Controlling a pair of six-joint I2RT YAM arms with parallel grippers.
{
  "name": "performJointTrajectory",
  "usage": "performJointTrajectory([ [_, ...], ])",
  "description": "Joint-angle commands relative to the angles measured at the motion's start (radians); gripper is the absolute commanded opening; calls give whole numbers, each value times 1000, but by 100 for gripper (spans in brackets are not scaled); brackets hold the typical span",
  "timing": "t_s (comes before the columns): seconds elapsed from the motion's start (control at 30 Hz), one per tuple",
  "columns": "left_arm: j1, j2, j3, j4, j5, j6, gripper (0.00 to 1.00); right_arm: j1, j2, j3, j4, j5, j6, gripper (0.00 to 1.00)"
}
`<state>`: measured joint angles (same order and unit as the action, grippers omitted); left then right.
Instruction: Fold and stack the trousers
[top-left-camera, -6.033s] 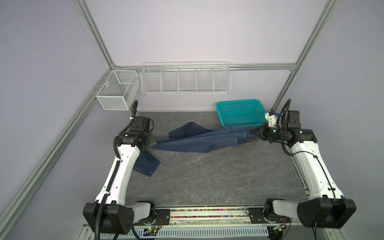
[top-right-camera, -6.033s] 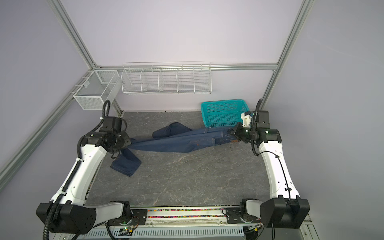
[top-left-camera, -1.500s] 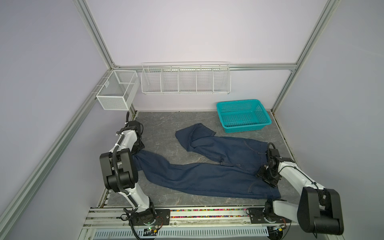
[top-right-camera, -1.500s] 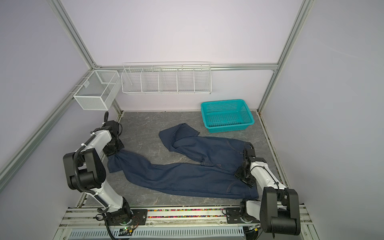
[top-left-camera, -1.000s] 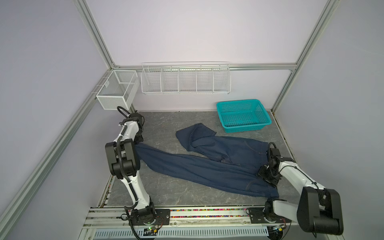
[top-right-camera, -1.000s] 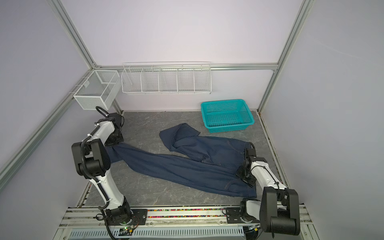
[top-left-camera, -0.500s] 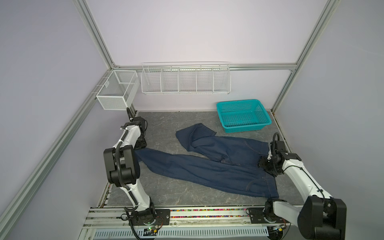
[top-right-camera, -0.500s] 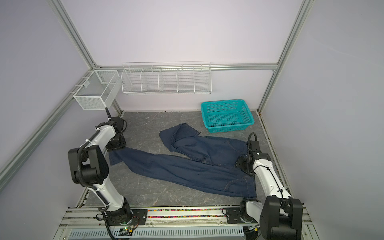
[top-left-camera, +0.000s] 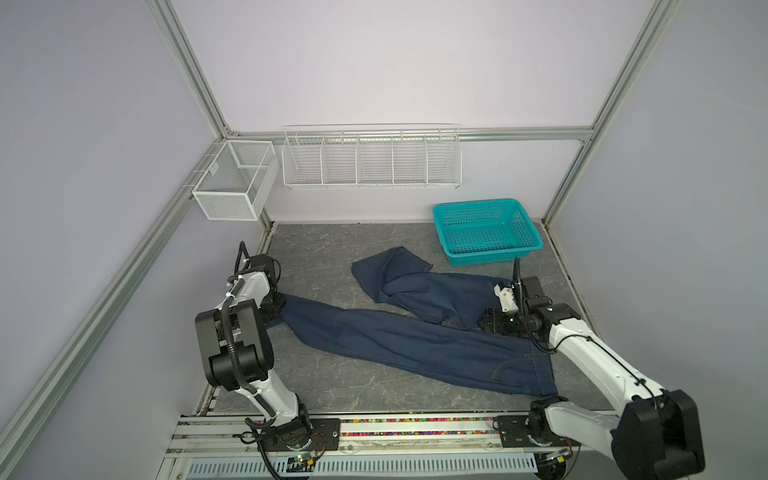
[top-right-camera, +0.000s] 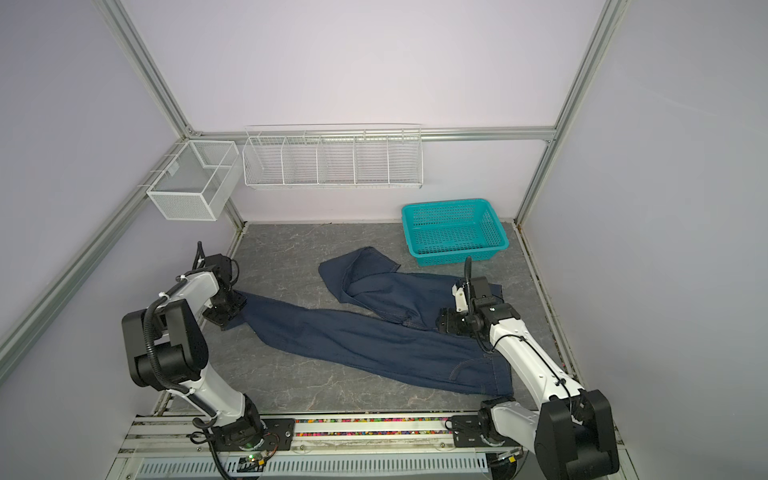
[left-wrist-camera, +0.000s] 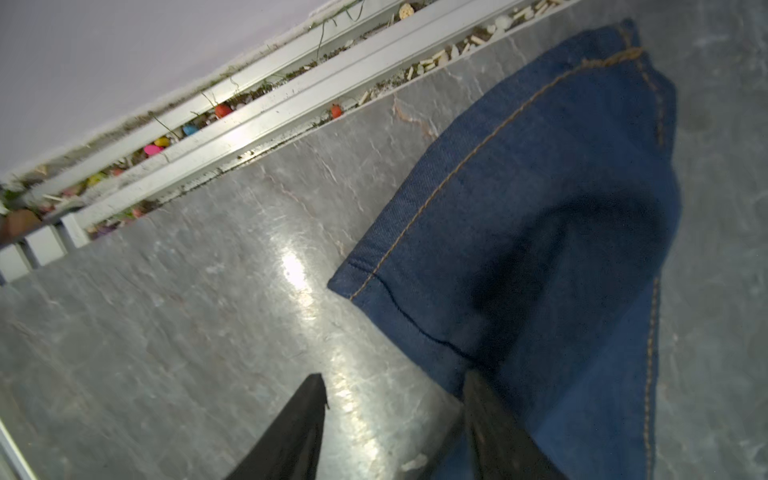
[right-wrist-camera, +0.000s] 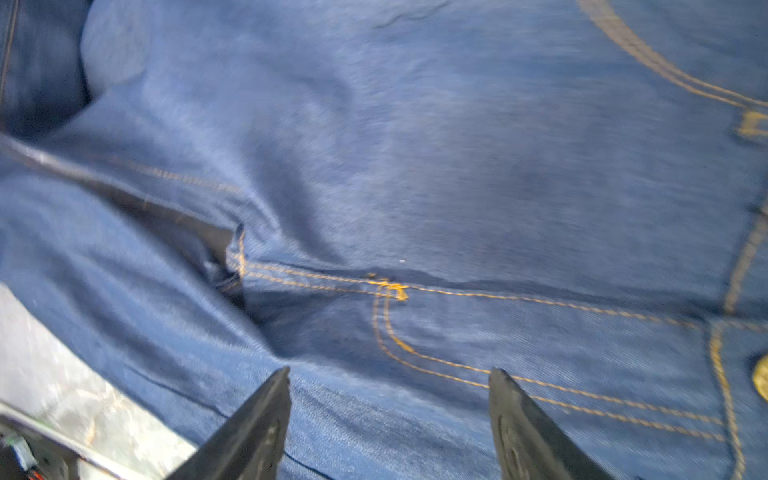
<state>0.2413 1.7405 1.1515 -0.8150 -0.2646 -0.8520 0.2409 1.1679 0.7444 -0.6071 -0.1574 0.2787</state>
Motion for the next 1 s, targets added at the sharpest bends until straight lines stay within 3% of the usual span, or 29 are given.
performJointTrajectory([
  [0.0,9,37,17,54,-28,-155,54,15,16,23,11,-11,-55,77],
  [0.3,16,114,1,87,6,-158,53,14,10,6,9,-24,-59,77],
  [0.37,53,131,-15,103,36,-166,51,15,16,5,14,-26,-60,77],
  [0.47,53,124,-32,122,47,-168,40,15,30,12,6,-22,-64,77],
  [0.67,56,123,-10,88,19,-125,1,15,46,16,2,-19,-66,76],
  [0.97,60,54,139,-101,-185,114,0,-14,79,9,-78,77,-57,76],
])
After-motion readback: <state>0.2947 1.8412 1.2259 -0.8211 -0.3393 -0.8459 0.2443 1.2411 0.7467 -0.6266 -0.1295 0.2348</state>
